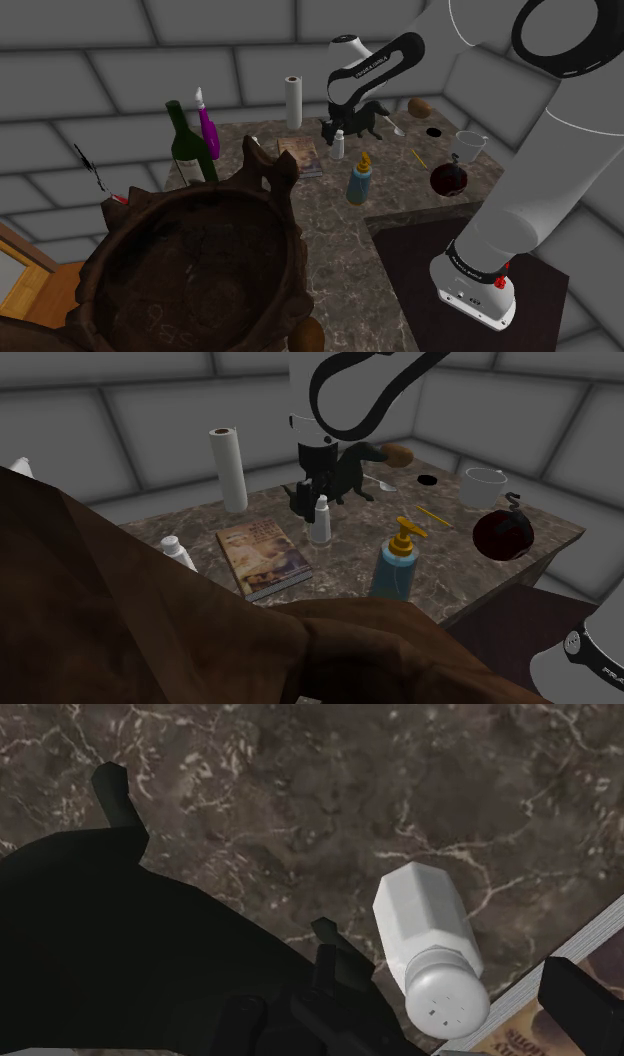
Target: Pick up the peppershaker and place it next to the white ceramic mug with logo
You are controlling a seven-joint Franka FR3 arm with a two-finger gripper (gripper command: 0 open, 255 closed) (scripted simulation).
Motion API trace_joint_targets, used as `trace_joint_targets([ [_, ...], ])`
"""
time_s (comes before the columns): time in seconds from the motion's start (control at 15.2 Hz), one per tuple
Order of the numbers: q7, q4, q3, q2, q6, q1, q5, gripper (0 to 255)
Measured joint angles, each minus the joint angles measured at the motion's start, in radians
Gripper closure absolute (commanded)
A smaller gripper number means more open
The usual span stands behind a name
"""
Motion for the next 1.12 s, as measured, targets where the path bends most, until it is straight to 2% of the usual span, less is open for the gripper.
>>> trace_joint_targets([
  [0.07, 0.000, 0.000, 0.000, 0.000, 0.000, 0.000, 0.000, 255],
  [0.73, 0.000, 0.000, 0.000, 0.000, 0.000, 0.000, 0.000, 255],
  [1.12, -0.006, 0.027, 0.002, -0.038, -0.064, 0.002, 0.005, 255],
])
